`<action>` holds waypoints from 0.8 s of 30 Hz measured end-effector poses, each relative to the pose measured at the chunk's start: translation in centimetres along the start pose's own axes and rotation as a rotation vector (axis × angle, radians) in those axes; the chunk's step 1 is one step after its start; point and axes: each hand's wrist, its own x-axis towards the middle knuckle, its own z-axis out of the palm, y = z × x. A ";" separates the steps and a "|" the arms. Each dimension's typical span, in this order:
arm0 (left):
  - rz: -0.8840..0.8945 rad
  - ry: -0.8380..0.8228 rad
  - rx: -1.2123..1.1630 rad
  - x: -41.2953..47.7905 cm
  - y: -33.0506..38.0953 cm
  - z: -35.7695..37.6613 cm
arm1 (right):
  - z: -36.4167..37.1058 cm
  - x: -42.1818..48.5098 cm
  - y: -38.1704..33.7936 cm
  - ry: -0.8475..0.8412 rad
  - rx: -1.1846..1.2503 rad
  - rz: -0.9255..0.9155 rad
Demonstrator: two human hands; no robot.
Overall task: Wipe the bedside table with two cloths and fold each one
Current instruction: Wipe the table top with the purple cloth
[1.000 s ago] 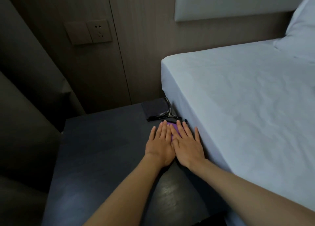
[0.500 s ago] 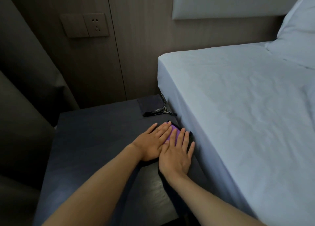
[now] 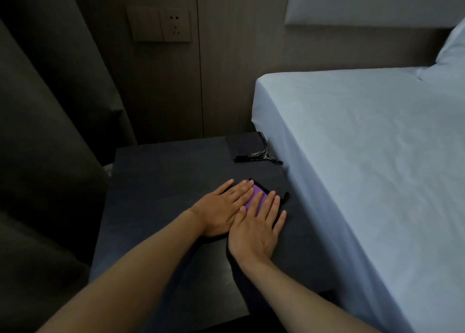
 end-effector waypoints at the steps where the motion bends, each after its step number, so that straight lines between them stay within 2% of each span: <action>1: -0.008 0.001 0.004 -0.5 -0.2 0.1 | 0.1 -0.3 -0.4 0.000 -0.001 -0.012; 24: -0.407 0.033 -0.028 -16.0 -7.3 2.0 | 2.5 -5.0 -13.3 -0.128 -0.036 -0.425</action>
